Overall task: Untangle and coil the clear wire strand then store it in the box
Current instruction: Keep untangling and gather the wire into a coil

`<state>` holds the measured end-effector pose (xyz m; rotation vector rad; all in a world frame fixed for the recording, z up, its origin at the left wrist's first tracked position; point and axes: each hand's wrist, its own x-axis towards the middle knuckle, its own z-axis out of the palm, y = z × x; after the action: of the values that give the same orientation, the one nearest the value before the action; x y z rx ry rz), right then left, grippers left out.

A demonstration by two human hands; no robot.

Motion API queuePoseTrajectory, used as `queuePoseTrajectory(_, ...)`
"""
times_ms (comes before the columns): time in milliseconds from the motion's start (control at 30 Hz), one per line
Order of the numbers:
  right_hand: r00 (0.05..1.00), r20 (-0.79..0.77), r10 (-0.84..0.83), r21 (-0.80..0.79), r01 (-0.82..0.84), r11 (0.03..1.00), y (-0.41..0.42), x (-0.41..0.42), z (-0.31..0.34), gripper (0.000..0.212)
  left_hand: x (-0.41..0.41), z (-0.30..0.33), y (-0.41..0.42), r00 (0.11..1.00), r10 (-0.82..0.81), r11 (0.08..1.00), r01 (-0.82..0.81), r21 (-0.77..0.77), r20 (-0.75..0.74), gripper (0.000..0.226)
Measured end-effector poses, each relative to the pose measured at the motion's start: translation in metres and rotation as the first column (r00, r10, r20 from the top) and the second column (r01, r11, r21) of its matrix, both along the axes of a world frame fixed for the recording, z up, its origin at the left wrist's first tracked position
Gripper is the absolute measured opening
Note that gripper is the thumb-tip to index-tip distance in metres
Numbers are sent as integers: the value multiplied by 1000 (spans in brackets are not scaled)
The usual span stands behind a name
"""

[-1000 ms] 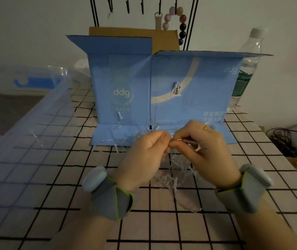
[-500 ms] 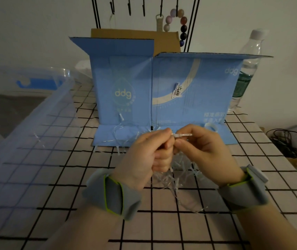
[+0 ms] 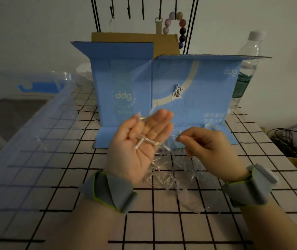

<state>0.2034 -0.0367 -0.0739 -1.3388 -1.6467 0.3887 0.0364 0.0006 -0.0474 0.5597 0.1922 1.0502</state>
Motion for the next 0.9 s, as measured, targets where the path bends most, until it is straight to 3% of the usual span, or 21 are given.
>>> queuePoseTrajectory(100,993,68,-94,37,92,995,3,5,-3,29,-8,7,4,990,139,988,-141,70,32,43)
queuePoseTrajectory(200,957,279,-81,84,60,995,4,3,-7,31,-11,8,9,982,185,975,-189,117,43,50)
queuePoseTrajectory(400,833,528,165,-45,-166,985,3,-7,-12,35,1,-11,15,939,258,955,-211,209,-229,53)
queuePoseTrajectory(500,801,566,195,-22,-222,975,0,-11,-9,26,5,-21,13,783,410,873,-187,451,-468,36)
queuePoseTrajectory(567,828,525,199,6,-238,971,-4,-15,-4,23,7,-25,8,642,517,778,-77,623,-566,29)
queuePoseTrajectory(667,884,409,225,60,-272,960,-8,-16,4,20,13,-28,0,496,655,619,80,782,-569,26)
queuePoseTrajectory(900,955,-32,294,28,-293,956,-10,-11,8,26,10,-26,-7,346,838,394,151,907,-422,29)
